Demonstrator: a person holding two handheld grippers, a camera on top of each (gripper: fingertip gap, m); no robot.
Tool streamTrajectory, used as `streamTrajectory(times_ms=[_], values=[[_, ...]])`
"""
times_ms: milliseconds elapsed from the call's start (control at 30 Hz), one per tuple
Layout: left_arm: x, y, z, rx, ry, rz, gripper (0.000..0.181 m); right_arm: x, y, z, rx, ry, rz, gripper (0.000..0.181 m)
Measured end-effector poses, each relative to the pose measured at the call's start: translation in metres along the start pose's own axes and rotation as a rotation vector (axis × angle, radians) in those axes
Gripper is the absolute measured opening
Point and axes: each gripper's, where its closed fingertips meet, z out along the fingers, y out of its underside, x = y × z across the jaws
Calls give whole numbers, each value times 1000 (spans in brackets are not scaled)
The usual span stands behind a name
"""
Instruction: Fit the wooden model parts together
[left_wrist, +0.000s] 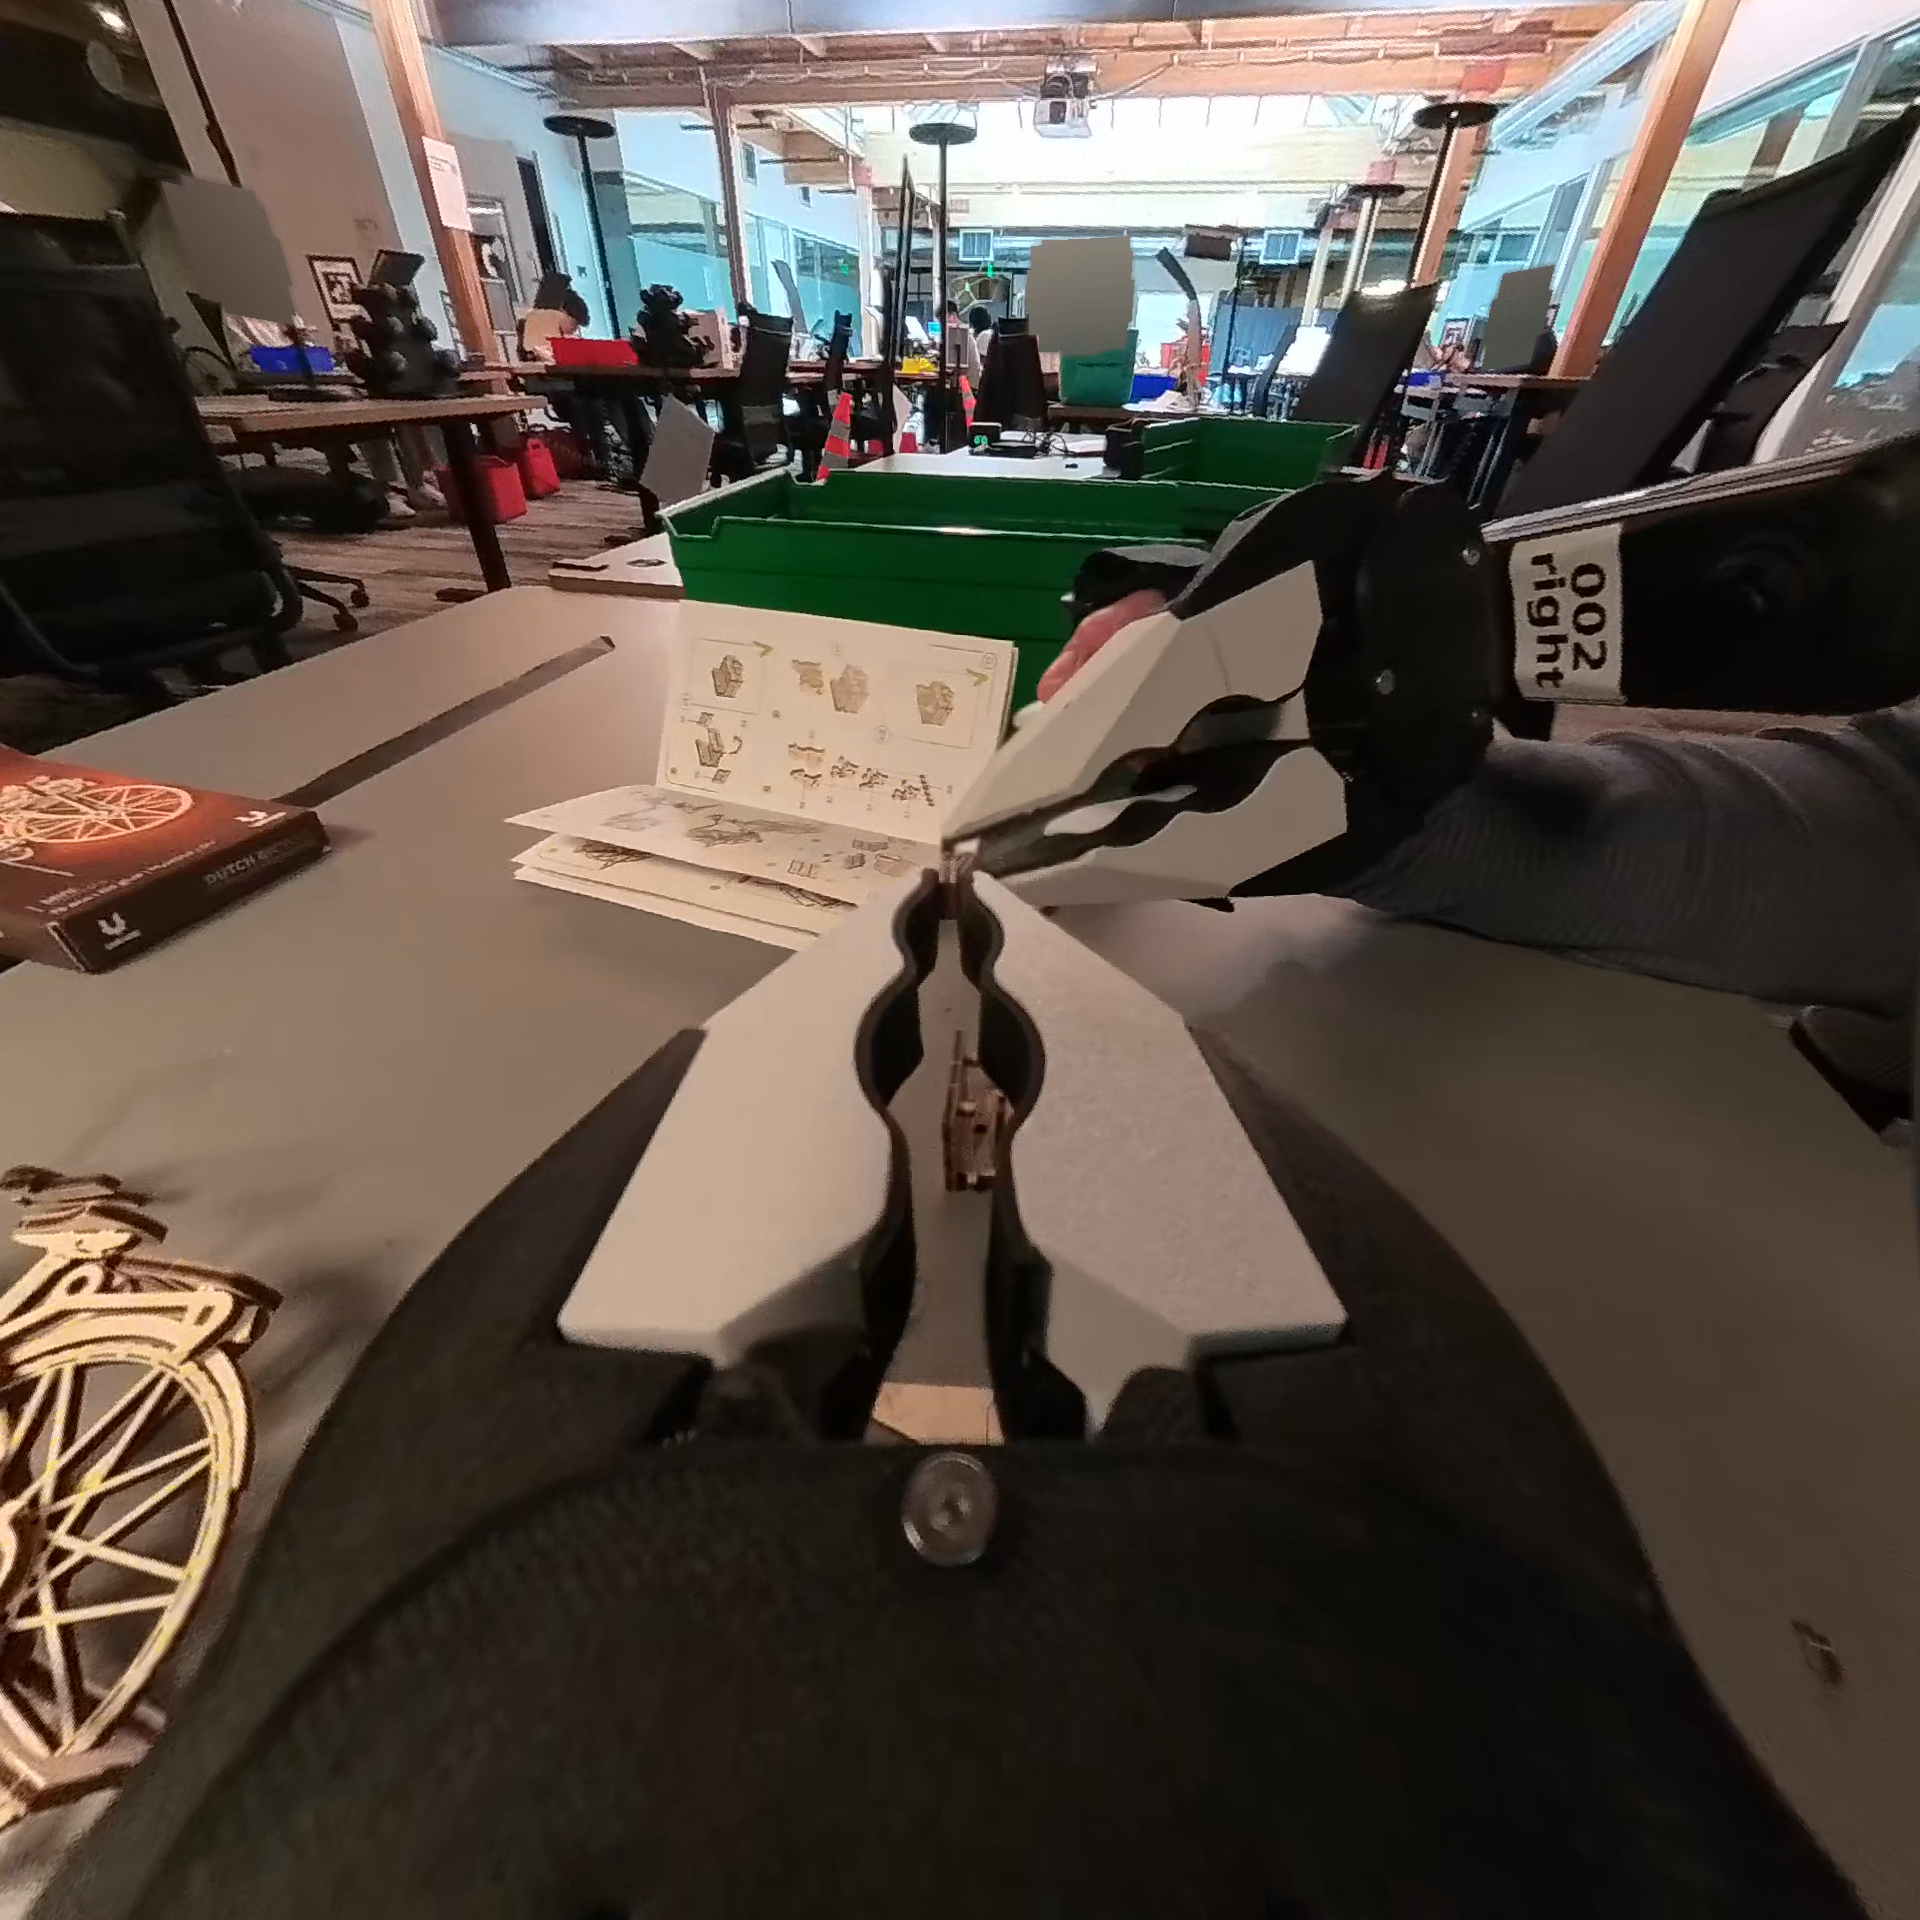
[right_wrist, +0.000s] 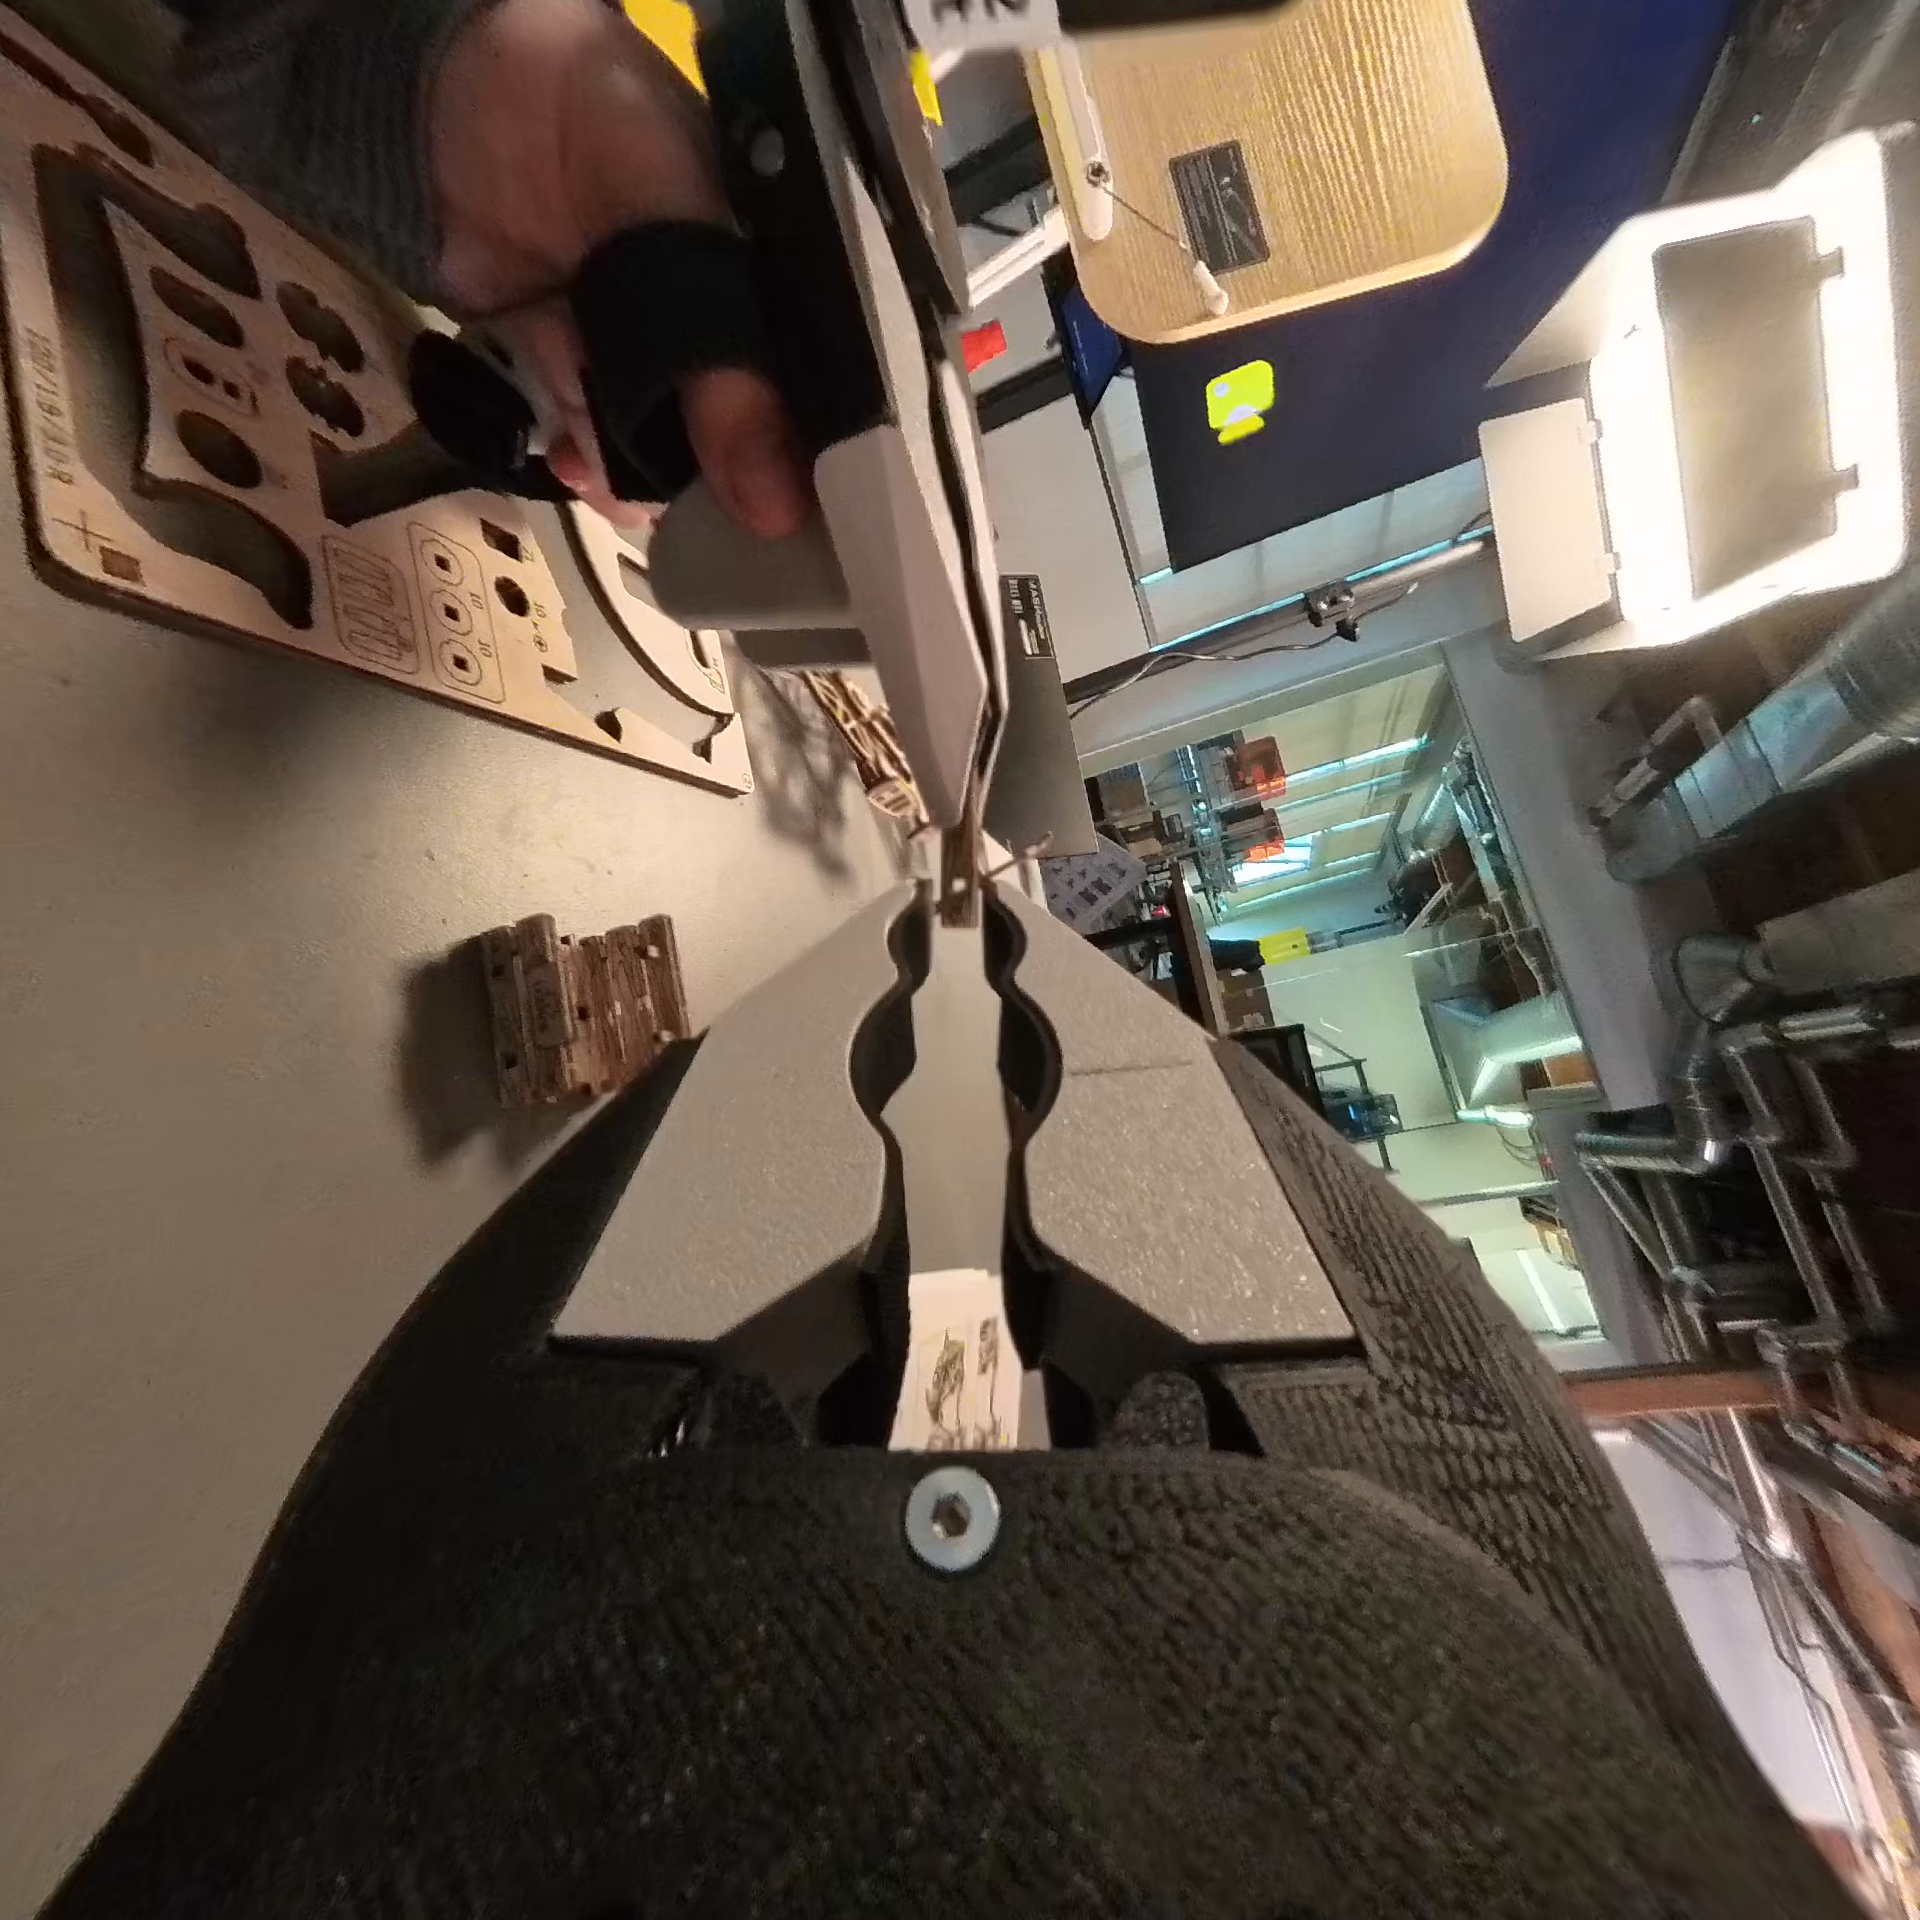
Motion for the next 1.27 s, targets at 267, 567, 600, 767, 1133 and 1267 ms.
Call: streamTrajectory(times_ms=[267, 567, 600, 767, 1133, 1267], values=[[-36, -17, -19, 87, -302, 153, 1, 52, 45, -15, -40, 284, 355, 11], [-68, -37, -56, 167, -637, 293, 1, 101, 86, -63, -87, 600, 459, 4], [-69, -37, -58, 170, -650, 294, 1, 104, 94, -69, -98, 626, 480, 4], [-74, -33, -59, 171, -670, 276, 1, 117, 124, -102, -106, 807, 596, 0], [-91, -30, -80, 169, -821, 320, 1, 112, 162, -110, -161, 854, 725, 0], [-91, -29, -78, 171, -803, 312, 1, 110, 165, -103, -149, 822, 748, 0]])
